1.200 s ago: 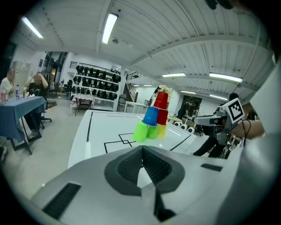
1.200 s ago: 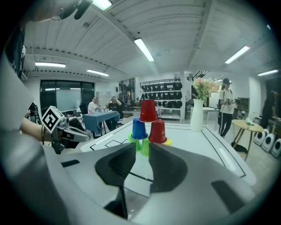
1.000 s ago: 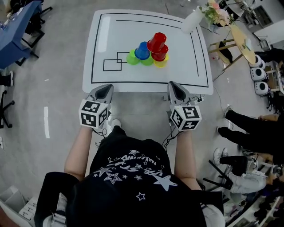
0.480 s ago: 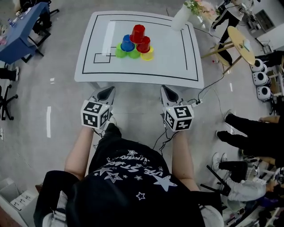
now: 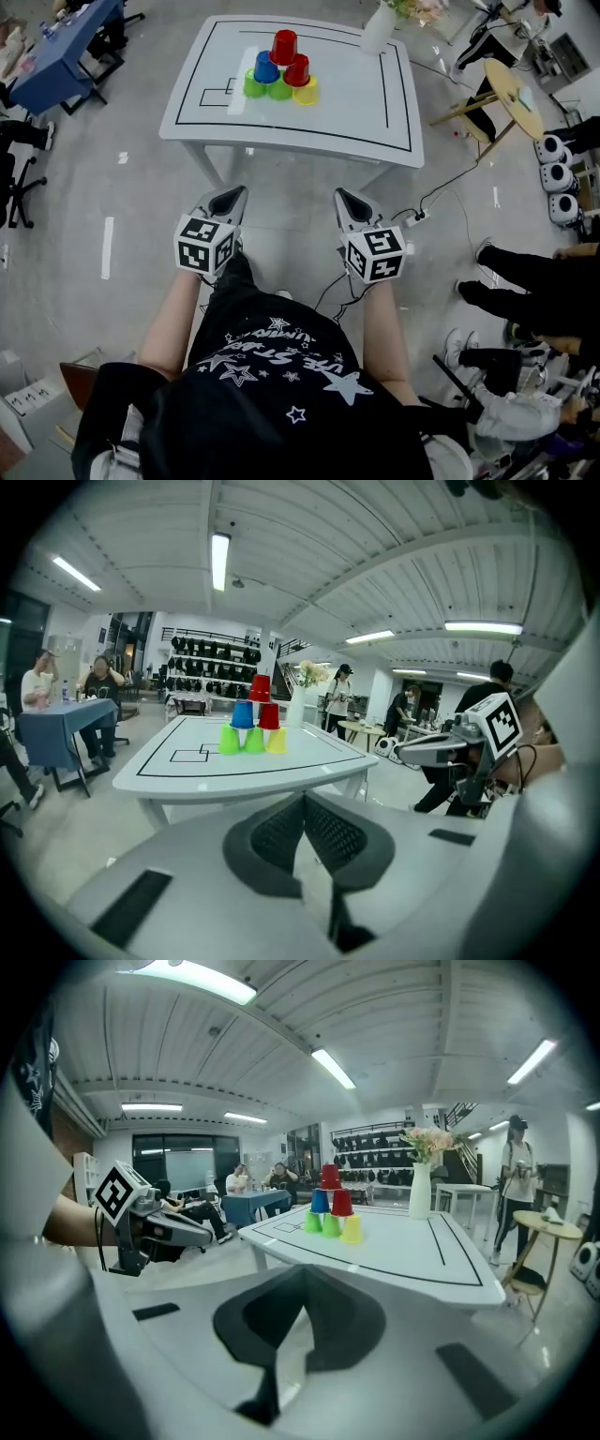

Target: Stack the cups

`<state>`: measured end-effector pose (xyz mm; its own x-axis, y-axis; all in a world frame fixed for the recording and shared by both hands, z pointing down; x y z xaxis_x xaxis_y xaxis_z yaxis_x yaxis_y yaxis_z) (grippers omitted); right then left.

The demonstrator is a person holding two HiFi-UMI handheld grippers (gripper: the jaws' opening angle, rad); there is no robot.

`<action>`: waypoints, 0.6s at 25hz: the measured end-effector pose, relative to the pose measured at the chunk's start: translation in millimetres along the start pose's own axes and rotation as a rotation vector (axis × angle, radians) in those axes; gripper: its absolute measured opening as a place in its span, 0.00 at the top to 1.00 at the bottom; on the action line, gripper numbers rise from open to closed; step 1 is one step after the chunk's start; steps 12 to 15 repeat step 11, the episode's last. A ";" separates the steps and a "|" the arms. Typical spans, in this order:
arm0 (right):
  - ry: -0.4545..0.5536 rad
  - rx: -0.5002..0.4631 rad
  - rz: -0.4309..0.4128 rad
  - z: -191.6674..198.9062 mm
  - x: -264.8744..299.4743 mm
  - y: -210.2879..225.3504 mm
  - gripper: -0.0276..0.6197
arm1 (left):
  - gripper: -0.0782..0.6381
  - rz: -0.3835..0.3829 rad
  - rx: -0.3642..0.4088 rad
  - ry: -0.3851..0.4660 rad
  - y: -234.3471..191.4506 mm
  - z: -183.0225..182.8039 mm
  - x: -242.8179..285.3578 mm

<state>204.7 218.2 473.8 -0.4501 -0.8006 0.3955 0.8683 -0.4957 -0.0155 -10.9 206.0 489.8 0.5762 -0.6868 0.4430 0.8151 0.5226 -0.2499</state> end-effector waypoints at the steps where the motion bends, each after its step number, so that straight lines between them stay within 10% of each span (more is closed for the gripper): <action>1: -0.001 -0.001 -0.003 4.0 -6.2 -0.4 0.95 | 0.87 -0.008 -0.002 0.002 5.7 3.6 -4.5; 15: 0.017 -0.022 -0.026 32.9 -62.3 -7.0 0.95 | 0.87 -0.064 -0.006 0.030 57.1 36.0 -40.5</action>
Point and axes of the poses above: the fingertips, and each gripper's own axes: x forward along the fingers, y to its right, z out of its underside, the point moved 2 cm from there along -x, backward along the fingers, and after that the axes turned 5 degrees about -x, right-handed, at the moved point
